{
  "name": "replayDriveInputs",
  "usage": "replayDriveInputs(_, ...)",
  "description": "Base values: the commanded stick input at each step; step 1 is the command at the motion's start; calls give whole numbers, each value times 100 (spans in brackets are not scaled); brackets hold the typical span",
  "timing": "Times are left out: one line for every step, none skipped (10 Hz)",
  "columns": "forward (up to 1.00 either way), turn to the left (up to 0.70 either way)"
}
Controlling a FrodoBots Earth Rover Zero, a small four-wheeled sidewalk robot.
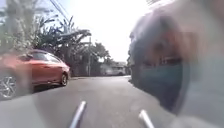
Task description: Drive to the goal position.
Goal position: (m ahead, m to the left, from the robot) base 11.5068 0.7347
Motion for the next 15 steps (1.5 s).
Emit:
replayDriveInputs(85,0)
replayDriveInputs(85,0)
replayDriveInputs(85,0)
replayDriveInputs(85,0)
replayDriveInputs(85,0)
replayDriveInputs(85,0)
replayDriveInputs(85,0)
replayDriveInputs(85,0)
replayDriveInputs(85,0)
replayDriveInputs(85,0)
replayDriveInputs(85,0)
replayDriveInputs(85,0)
replayDriveInputs(85,0)
replayDriveInputs(85,0)
replayDriveInputs(85,0)
